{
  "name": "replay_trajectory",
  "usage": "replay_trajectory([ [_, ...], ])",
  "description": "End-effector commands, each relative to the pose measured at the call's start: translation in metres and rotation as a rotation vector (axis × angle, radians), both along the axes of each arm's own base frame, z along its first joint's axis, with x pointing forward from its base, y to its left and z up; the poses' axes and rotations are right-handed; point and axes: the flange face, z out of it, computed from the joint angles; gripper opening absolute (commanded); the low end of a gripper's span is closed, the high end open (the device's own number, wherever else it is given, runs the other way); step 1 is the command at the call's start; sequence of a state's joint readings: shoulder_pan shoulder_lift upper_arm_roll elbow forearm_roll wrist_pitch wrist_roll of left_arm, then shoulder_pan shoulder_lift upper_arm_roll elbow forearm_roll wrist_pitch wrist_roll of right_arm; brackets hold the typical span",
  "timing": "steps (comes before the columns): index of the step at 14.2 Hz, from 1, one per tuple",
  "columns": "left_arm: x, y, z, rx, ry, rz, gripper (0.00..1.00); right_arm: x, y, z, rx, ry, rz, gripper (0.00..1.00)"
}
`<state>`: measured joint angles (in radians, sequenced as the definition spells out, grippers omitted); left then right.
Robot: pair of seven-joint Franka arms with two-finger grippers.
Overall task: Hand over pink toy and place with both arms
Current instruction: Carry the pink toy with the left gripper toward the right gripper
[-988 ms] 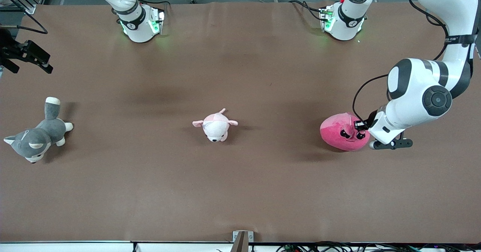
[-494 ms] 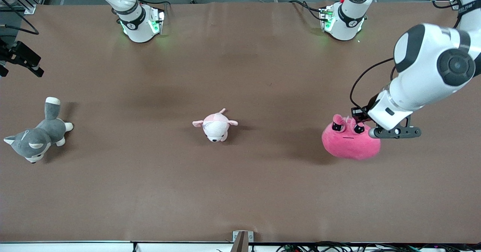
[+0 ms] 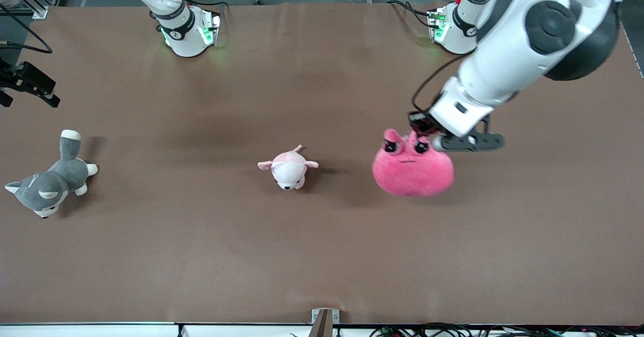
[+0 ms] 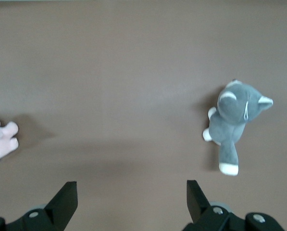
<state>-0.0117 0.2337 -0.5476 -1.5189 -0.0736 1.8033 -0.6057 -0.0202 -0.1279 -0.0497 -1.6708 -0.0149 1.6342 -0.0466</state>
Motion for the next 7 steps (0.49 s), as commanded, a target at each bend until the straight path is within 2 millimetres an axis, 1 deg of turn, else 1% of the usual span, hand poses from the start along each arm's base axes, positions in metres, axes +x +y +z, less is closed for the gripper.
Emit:
replay_trajectory([
  [1, -0.023, -0.069, 0.021, -0.058, 0.036, 0.059, 0.00, -0.005, -0.005, 0.009, -0.008, 0.015, -0.021, 1.00],
  [2, -0.034, -0.091, 0.029, -0.075, 0.041, 0.101, 0.00, -0.006, -0.008, 0.011, -0.007, 0.015, -0.022, 1.00],
  [3, -0.043, -0.107, 0.035, -0.093, 0.046, 0.132, 0.00, -0.007, -0.011, 0.009, -0.005, 0.026, -0.024, 1.00],
  [5, -0.066, -0.142, 0.045, -0.136, 0.025, 0.129, 0.00, -0.005, -0.001, 0.009, -0.006, 0.027, -0.006, 1.00],
  [6, -0.073, -0.154, 0.049, -0.166, 0.011, 0.152, 0.00, -0.005, 0.001, 0.006, -0.004, 0.035, -0.001, 1.00],
  [7, -0.080, -0.165, 0.054, -0.201, 0.004, 0.173, 0.00, -0.004, 0.007, 0.000, -0.004, 0.053, 0.011, 1.00],
])
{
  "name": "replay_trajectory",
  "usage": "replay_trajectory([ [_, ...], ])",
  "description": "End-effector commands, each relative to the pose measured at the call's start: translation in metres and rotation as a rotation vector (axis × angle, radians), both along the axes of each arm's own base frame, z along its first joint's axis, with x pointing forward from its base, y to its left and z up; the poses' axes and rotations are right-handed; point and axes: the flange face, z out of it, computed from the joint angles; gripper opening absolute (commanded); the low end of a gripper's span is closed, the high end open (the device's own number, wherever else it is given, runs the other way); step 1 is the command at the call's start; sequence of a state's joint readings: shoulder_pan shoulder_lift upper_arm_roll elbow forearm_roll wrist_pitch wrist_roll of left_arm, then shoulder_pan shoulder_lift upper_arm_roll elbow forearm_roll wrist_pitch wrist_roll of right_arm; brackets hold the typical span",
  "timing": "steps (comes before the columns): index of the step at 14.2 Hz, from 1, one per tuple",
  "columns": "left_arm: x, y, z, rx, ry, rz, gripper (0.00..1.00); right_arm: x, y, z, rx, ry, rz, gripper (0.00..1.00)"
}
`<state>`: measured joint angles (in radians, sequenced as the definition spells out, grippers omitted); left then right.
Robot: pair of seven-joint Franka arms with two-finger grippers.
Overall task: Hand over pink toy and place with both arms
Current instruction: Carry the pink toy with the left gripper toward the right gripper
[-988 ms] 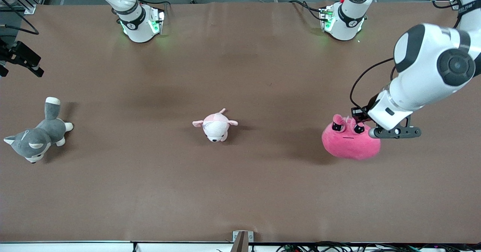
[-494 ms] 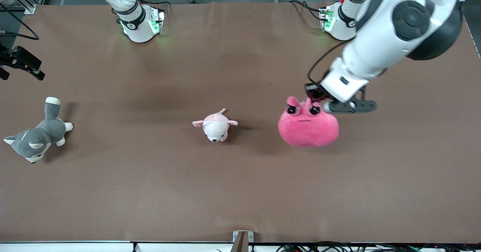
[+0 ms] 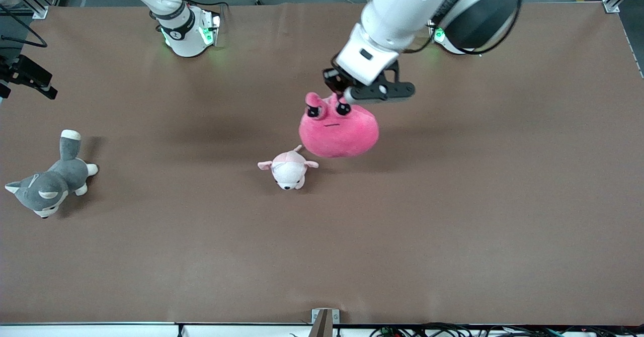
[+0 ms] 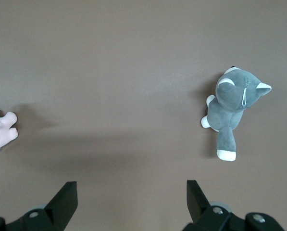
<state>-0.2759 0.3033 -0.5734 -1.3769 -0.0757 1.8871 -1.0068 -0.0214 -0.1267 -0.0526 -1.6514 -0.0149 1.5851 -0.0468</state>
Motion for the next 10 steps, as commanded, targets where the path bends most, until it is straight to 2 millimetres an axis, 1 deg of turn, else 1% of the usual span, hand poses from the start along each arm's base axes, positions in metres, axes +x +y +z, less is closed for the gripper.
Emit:
replay_trajectory([
  [1, -0.008, -0.025, 0.018, -0.106, -0.010, 0.054, 0.00, 0.007, 0.023, -0.012, -0.006, 0.048, 0.043, 1.00],
  [2, -0.009, -0.028, 0.022, -0.141, -0.001, 0.078, 0.00, 0.011, 0.036, -0.016, -0.005, 0.062, 0.068, 1.00],
  [3, -0.008, -0.030, 0.027, -0.179, 0.014, 0.102, 0.00, 0.012, 0.054, -0.021, 0.010, 0.075, 0.098, 1.00],
  [4, -0.009, -0.034, 0.031, -0.211, 0.018, 0.111, 0.00, 0.010, 0.072, -0.030, 0.069, 0.114, 0.119, 1.00],
  [5, -0.008, -0.037, 0.030, -0.230, 0.038, 0.131, 0.00, 0.011, 0.082, -0.039, 0.144, 0.140, 0.121, 1.00],
  [6, -0.007, -0.038, 0.035, -0.254, 0.046, 0.162, 0.00, 0.018, 0.093, -0.049, 0.239, 0.164, 0.119, 1.00],
  [7, -0.005, -0.040, 0.032, -0.263, 0.057, 0.182, 0.00, 0.023, 0.102, -0.056, 0.325, 0.181, 0.118, 1.00],
  [8, -0.006, -0.046, 0.033, -0.278, 0.065, 0.198, 0.00, 0.028, 0.110, -0.066, 0.389, 0.201, 0.116, 0.98],
  [9, -0.009, -0.054, 0.030, -0.289, 0.075, 0.209, 0.00, 0.029, 0.120, -0.069, 0.434, 0.211, 0.124, 0.84],
  [10, -0.006, -0.056, 0.027, -0.305, 0.075, 0.227, 0.00, 0.028, 0.133, -0.066, 0.468, 0.214, 0.141, 0.74],
])
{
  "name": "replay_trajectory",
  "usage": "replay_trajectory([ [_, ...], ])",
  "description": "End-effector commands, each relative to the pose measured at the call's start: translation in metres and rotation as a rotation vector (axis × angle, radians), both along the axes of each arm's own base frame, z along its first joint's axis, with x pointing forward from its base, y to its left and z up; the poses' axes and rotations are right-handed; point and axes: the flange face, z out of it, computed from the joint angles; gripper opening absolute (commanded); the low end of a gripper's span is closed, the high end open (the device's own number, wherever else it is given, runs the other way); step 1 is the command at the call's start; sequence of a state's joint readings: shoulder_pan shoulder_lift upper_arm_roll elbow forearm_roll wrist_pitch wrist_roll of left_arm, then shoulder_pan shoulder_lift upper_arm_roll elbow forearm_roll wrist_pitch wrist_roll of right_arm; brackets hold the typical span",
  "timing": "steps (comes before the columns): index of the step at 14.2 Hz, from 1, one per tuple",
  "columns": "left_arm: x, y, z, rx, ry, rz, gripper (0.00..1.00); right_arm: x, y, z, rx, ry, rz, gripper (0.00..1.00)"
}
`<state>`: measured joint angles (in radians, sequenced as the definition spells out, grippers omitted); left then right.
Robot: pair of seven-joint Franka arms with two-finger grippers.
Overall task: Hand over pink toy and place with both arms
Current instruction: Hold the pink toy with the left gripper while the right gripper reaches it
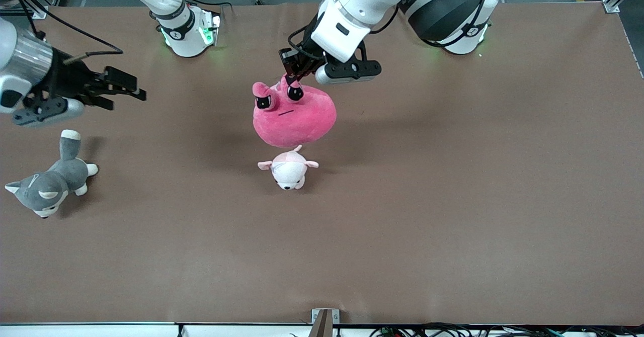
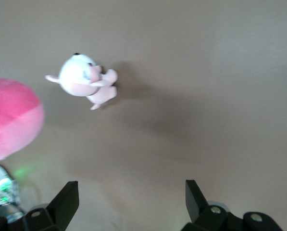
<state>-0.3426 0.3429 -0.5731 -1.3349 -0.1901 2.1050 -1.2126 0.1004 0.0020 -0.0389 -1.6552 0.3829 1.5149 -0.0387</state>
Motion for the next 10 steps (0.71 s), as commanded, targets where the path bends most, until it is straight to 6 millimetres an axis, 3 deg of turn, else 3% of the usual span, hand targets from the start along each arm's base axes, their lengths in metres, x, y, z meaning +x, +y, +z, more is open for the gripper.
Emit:
replay_trajectory([
  [1, 0.002, -0.017, 0.001, -0.068, 0.020, 0.037, 0.00, 0.000, 0.029, 0.006, 0.120, 0.014, 0.016, 0.73],
  [4, 0.009, -0.025, -0.016, -0.083, 0.033, 0.056, 0.00, 0.007, 0.052, 0.004, 0.323, 0.066, -0.021, 0.72],
  [10, 0.006, -0.036, -0.023, -0.094, 0.035, 0.053, 0.00, 0.008, 0.107, -0.010, 0.382, 0.082, 0.025, 0.72],
])
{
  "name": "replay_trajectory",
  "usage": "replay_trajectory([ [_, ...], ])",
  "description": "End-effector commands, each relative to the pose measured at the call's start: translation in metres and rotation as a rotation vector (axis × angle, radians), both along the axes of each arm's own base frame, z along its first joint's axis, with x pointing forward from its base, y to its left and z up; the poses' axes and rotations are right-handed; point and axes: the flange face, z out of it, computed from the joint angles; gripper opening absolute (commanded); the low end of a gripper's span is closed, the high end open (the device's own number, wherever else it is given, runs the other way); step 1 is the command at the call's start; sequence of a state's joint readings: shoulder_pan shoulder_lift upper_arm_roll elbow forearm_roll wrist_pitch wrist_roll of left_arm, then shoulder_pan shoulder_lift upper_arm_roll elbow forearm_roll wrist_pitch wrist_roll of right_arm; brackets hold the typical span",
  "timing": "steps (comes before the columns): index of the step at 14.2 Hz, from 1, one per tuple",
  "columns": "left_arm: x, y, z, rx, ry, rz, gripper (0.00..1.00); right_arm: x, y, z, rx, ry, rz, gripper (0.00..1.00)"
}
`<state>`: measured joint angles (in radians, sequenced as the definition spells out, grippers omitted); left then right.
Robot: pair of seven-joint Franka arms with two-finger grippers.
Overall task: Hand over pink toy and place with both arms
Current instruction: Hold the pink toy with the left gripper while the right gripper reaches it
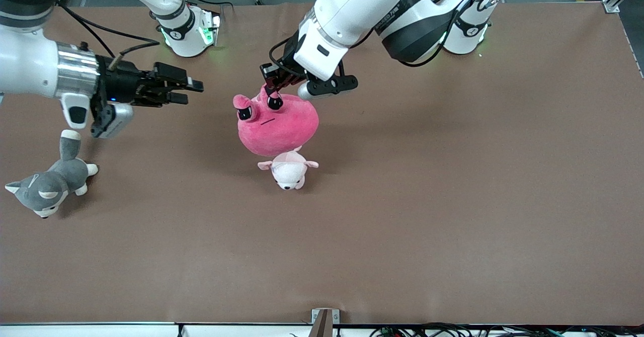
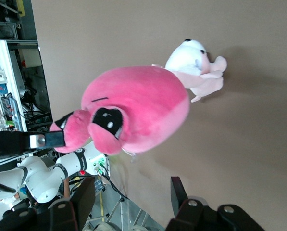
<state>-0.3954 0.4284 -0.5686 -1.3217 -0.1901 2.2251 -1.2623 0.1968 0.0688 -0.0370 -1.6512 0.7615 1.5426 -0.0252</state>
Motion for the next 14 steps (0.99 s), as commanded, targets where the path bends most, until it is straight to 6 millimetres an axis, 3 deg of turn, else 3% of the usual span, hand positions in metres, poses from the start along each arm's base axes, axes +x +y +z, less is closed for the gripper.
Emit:
replay_trajectory([
  [1, 0.000, -0.004, 0.010, -0.028, 0.007, 0.015, 0.00, 0.001, 0.026, 0.000, 0.019, -0.012, 0.004, 0.72],
  [4, -0.002, -0.007, 0.009, -0.026, 0.007, 0.010, 0.00, 0.008, 0.035, -0.012, 0.016, -0.015, -0.006, 0.71],
  [10, -0.002, -0.007, 0.008, -0.025, 0.008, 0.010, 0.00, 0.001, 0.080, -0.021, 0.024, -0.031, 0.032, 0.70],
  [14, 0.001, -0.008, 0.004, -0.032, 0.006, 0.015, 0.00, 0.002, 0.081, -0.030, 0.010, -0.029, 0.040, 0.70],
])
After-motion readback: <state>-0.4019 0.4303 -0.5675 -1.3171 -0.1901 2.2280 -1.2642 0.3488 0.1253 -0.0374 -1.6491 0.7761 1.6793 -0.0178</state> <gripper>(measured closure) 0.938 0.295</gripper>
